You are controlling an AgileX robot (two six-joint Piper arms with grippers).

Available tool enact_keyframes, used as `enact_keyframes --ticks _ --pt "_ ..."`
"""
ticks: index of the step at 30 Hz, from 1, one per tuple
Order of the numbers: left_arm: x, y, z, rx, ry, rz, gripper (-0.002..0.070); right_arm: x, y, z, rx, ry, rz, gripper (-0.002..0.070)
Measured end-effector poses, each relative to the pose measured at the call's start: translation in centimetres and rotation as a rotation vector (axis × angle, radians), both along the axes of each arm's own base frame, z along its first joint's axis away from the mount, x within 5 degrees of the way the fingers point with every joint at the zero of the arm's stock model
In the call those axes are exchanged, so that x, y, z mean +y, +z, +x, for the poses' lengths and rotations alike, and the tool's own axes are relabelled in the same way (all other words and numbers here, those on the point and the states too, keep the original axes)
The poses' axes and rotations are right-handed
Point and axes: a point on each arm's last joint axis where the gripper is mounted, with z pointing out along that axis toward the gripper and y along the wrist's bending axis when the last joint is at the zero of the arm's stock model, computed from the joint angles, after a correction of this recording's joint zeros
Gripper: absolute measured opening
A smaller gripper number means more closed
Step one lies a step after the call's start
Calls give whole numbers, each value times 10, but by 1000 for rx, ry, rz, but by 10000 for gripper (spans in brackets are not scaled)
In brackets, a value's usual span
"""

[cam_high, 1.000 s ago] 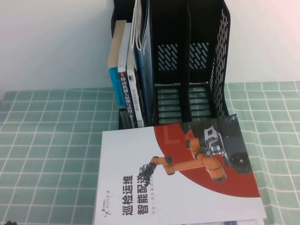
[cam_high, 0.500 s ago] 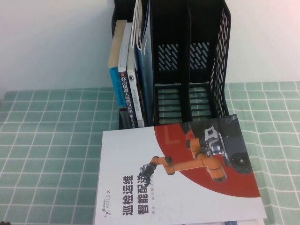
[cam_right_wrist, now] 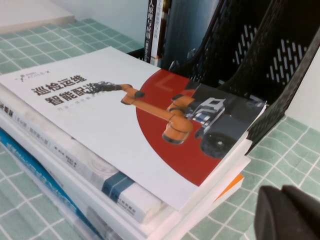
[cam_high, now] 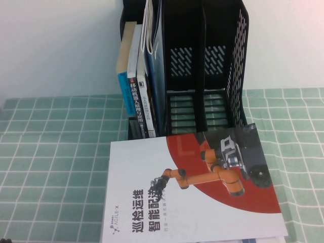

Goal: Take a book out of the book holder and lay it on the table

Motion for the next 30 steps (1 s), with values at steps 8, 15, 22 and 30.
enact_keyframes --ticks 8,15,22,30 --pt "0 0 0 1 0 -14 -3 0 0 0 0 0 0 -2" --pt "0 0 0 3 0 -13 -3 0 0 0 0 0 0 -2" --pt "0 0 0 3 0 -14 -3 -1 -1 2 -14 -26 -17 -2" --pt "0 0 0 5 3 -25 -3 -5 -15 15 -81 -307 -13 -2"
